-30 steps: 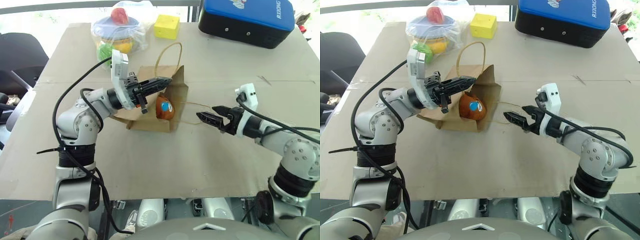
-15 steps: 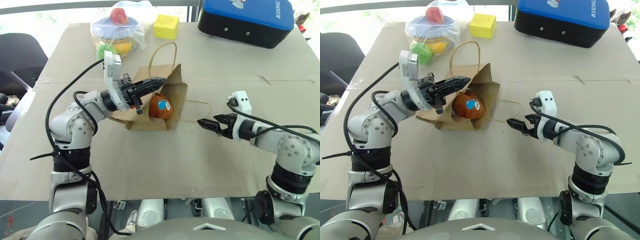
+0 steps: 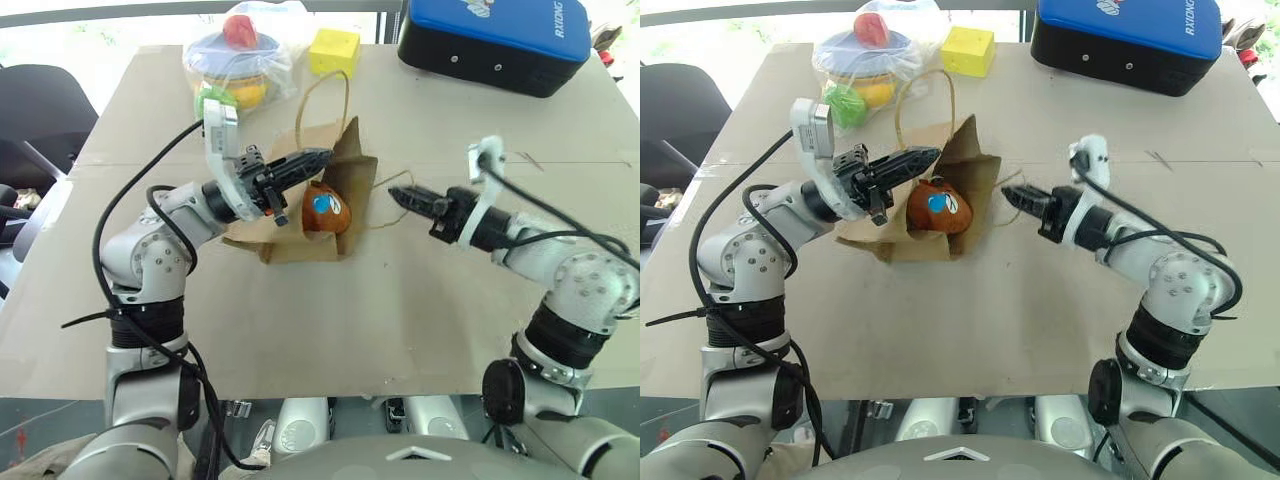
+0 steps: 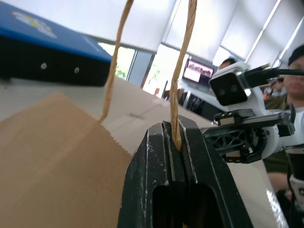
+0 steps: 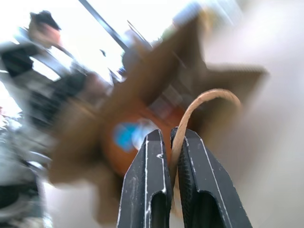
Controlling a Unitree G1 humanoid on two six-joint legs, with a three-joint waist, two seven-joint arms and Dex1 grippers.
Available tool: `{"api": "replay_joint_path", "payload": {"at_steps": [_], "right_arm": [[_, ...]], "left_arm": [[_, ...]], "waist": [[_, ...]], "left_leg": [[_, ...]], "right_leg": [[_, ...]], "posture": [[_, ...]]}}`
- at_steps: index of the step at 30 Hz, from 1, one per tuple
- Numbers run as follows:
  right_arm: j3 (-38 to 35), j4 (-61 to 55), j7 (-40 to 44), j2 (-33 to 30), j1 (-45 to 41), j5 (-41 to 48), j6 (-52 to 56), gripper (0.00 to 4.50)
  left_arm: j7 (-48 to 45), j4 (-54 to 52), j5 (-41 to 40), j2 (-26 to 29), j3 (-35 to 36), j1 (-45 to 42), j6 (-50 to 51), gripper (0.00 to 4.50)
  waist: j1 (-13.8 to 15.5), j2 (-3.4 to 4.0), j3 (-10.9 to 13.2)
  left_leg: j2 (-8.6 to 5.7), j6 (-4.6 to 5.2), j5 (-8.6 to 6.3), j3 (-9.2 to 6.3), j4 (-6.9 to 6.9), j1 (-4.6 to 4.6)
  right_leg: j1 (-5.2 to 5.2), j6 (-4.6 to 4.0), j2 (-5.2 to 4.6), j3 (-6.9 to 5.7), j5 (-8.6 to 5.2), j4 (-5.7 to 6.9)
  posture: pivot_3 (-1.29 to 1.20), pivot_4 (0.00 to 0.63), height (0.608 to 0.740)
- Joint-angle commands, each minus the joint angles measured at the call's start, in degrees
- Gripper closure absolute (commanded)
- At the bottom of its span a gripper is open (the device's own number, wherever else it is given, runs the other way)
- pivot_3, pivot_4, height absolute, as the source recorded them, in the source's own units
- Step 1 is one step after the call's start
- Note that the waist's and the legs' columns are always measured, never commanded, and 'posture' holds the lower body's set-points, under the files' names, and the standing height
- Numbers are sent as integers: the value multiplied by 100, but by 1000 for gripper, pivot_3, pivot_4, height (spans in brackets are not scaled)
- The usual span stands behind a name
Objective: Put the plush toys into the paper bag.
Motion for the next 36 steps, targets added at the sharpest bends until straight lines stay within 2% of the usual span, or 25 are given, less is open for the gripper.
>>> {"api": "replay_joint_path", "payload": {"at_steps": [1,3,6,10,15,18,20,22,23,27,30,31,36], "right_arm": [[-449,-363,-635,-45,-760,1476,-283,4349],[-412,-334,-1090,-154,-907,1977,-412,4349],[-82,-394,-2094,-513,-1076,2937,-904,4349],[421,-620,-3106,-1340,-597,3722,-1482,4349],[774,-578,-3868,-2392,-233,4036,-2163,4349],[1008,-584,-3855,-2817,144,3702,-2282,4349],[1125,-788,-3495,-3231,428,3224,-2309,4349],[1164,-1053,-3270,-3495,641,3172,-2459,3970],[1180,-1124,-3274,-3589,711,3158,-2536,3636],[820,-1443,-2829,-4417,1319,3540,-2629,1887],[455,-1618,-2503,-5053,1724,4194,-2796,1824],[387,-1644,-2436,-5231,1816,4349,-2848,1824],[-47,-1598,-1724,-5964,2434,4592,-2890,1824]], "left_arm": [[273,285,-417,-208,360,-388,62,4500],[267,472,-404,-253,361,-499,42,4500],[154,1312,82,-373,87,-870,-257,4500],[-200,2471,821,-672,-428,-1467,-796,4500],[-744,3632,1618,-889,-949,-2117,-1314,4500],[-1032,4458,2109,-944,-1140,-2492,-1851,4500],[-1456,4798,2305,-902,-1225,-2672,-2102,4500],[-1954,4862,2170,-781,-1110,-2805,-1915,3931],[-2148,4866,2174,-694,-1098,-2822,-1876,3624],[-2322,4500,2203,-311,-989,-2604,-1756,1934],[-2481,3819,2013,90,-828,-2247,-1452,459],[-2517,3653,1956,196,-768,-2155,-1358,101],[-3074,2518,1565,880,-657,-1298,-709,101]], "waist": [[-11,1,0],[-27,1,0],[-29,1,0],[2,-1,0],[-17,-3,1],[-39,-3,0],[-9,-3,1],[-12,-2,1],[-20,-2,2],[2,-3,2],[8,-3,2],[6,-3,3],[0,-5,3]], "left_leg": [[-3,0,0,-1,0,-2],[-3,0,0,-5,0,-1],[-4,0,0,-3,-2,-3],[-14,0,1,-4,0,-5],[-20,3,1,-3,1,-19],[-12,3,1,-3,-8,-14],[-6,3,2,-6,-9,-14],[-7,3,1,-2,-13,-17],[-7,3,1,0,-13,-21],[-3,3,1,-3,-13,-24],[-3,4,1,-4,-13,-26],[-3,4,1,-4,-12,-24],[1,4,1,-9,-10,-19]], "right_leg": [[-4,0,-2,0,0,4],[-3,0,-1,-2,0,1],[-5,0,-3,-2,0,-1],[-2,0,-10,-5,0,-1],[1,1,-16,-10,0,-25],[1,1,-2,-4,0,-28],[1,1,5,-5,0,-28],[-1,1,7,-2,0,-33],[-4,1,7,0,0,-38],[-9,1,8,0,0,-40],[-7,1,3,0,0,-41],[-5,1,2,0,0,-40],[2,1,3,-3,0,-40]], "posture": [[0,150,729],[0,150,729],[0,150,729],[0,150,729],[0,150,729],[0,150,729],[0,150,729],[0,150,729],[0,150,729],[0,150,729],[0,150,729],[0,150,729],[0,150,729]]}}
